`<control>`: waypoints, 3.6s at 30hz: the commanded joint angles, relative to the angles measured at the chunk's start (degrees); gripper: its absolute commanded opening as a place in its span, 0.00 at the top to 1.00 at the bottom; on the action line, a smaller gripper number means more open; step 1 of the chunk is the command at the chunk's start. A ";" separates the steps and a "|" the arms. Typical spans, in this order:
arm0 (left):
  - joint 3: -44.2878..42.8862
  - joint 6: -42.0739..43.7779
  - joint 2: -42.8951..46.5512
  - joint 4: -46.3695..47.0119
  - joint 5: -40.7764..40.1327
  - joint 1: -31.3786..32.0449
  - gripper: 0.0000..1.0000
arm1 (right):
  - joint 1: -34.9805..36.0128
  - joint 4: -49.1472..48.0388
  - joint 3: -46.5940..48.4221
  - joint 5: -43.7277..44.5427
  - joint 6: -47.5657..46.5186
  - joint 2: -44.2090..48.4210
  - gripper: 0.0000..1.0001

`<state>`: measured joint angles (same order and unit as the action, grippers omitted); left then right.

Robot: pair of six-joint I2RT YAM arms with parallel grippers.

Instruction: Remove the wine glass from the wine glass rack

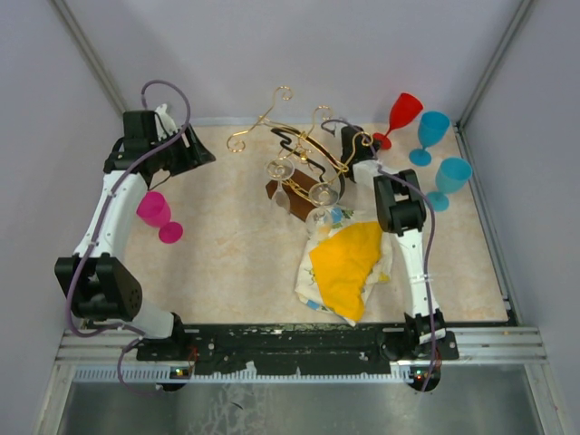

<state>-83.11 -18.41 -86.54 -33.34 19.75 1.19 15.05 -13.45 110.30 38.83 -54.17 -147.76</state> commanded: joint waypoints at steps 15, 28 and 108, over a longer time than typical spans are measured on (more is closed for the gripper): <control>0.27 -1.14 2.58 2.89 2.53 -0.06 0.30 | 4.05 -8.38 -21.59 1.06 -4.07 7.40 1.00; 3.74 -2.58 5.36 3.91 3.42 -0.09 0.29 | 5.94 -12.40 -32.79 2.24 -3.22 13.09 1.00; 4.21 -3.17 7.63 2.23 3.14 -0.08 0.29 | 5.05 27.77 -28.80 -23.24 22.96 23.51 0.39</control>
<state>-79.05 -21.65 -80.44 -31.31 22.52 1.19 20.91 0.67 81.03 26.09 -35.81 -122.63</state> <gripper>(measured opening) 0.706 0.599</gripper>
